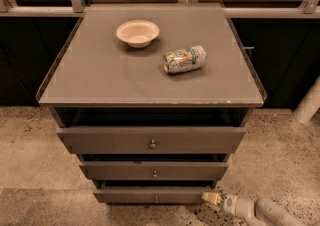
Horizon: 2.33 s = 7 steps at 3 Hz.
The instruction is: Close bottom drawer
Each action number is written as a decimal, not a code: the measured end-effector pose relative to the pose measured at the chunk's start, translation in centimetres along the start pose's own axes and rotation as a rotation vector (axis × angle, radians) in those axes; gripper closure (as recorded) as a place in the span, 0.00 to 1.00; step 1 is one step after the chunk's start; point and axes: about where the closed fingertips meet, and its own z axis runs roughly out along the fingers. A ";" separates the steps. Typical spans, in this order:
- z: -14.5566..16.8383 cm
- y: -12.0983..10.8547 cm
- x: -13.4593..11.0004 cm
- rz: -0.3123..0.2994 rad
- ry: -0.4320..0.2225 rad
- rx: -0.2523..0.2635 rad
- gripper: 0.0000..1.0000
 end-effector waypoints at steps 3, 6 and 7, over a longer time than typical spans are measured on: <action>2.3 -0.8 -0.5 -0.104 -0.032 0.093 1.00; 2.5 -0.2 -1.7 -0.112 -0.033 0.103 1.00; -1.8 2.4 -3.7 -0.084 0.067 0.081 1.00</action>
Offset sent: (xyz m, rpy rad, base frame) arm 0.0097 0.0042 -0.0207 -0.1922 -0.0640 0.0058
